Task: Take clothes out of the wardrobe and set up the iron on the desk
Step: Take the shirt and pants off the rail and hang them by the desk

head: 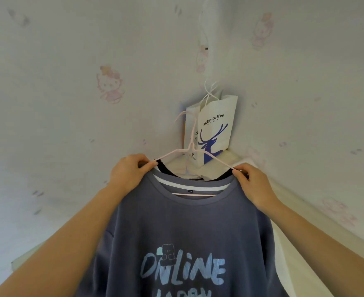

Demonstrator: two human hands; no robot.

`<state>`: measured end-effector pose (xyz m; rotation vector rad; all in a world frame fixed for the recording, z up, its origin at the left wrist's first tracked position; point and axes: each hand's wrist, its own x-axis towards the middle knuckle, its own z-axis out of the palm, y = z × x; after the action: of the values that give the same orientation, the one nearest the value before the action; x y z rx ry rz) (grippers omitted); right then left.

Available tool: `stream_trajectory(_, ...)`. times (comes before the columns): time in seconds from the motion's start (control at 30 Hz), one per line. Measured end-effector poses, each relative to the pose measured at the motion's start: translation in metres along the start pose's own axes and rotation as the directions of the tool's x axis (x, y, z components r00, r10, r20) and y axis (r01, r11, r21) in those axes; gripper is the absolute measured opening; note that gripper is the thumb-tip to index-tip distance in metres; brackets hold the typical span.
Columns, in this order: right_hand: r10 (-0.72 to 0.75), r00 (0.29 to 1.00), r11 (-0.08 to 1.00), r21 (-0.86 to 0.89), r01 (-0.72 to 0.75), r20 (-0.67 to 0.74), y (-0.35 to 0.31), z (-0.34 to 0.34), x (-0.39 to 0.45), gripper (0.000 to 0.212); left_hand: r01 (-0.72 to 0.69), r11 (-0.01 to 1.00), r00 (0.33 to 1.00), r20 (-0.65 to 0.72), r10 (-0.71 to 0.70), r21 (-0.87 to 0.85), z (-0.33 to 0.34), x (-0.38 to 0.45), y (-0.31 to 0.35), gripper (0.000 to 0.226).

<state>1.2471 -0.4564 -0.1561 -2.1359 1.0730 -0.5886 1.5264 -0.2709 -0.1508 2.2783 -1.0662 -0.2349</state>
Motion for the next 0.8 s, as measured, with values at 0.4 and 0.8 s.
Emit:
stream_trajectory(0.4,0.153,0.984,0.986,-0.086,-0.145,0.088,0.077,0.078,0.041,0.013,0.382,0.908,0.890,0.332,-0.312,-0.171,0.052,-0.022,-0.130,0.036)
stream_trajectory(0.8,0.229,0.962,0.969,-0.131,-0.210,0.147,0.098,0.114,0.063,0.015,0.186,0.959,0.972,0.104,-0.211,0.214,0.070,-0.001,-0.147,0.018)
